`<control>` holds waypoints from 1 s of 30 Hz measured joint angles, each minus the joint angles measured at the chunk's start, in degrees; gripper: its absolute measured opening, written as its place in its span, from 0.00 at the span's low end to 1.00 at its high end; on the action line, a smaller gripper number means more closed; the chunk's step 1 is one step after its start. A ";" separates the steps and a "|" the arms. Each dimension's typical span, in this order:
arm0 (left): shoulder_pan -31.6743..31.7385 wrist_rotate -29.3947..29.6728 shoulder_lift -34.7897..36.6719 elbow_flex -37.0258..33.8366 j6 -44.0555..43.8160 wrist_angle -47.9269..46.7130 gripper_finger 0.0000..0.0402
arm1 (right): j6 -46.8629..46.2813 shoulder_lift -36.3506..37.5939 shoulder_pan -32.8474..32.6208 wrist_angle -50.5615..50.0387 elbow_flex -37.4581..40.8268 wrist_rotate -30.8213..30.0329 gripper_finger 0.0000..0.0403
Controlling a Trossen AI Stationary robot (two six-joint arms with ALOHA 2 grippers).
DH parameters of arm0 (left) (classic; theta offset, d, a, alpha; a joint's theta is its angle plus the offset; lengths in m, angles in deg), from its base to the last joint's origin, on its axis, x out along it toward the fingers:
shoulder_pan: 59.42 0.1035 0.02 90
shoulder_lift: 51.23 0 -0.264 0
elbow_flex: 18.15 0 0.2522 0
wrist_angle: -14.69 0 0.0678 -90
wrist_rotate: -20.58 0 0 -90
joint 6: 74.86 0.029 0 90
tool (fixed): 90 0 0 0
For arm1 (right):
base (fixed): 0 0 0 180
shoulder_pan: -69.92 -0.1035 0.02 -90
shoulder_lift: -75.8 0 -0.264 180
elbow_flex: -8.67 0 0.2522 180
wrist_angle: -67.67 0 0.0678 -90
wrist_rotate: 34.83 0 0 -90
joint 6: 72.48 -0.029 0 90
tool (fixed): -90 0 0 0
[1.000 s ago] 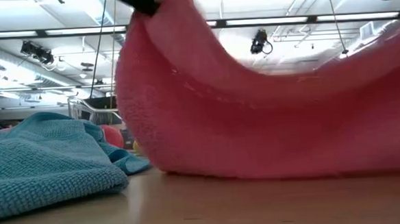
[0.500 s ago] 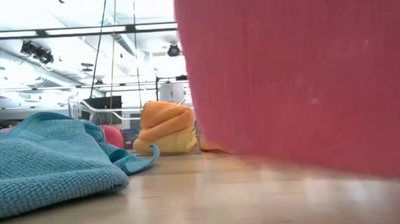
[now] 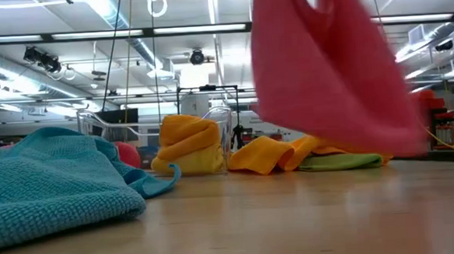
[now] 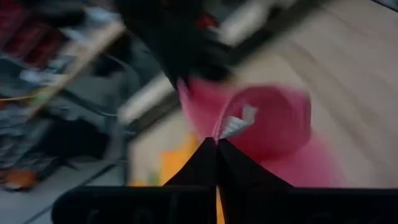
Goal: Fold microfiber towels
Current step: Fold the right pink microfiber cloth
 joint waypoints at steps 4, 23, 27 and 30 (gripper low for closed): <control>3.24 -5.28 0.18 4.85 0.07 -0.43 0.05 | 5.11 1.29 3.59 0.26 -2.92 -4.95 0.01; -14.18 -15.68 -3.41 -19.26 -23.18 4.15 0.02 | -27.03 -11.35 -10.73 14.71 20.64 30.10 0.01; -16.27 -15.66 -3.81 -20.75 -26.64 6.40 0.02 | -34.02 -14.62 -12.78 20.25 22.07 34.65 0.03; -17.12 -15.78 -4.44 -20.79 -29.36 6.66 0.06 | -36.38 -16.82 -14.36 22.72 22.15 35.23 0.07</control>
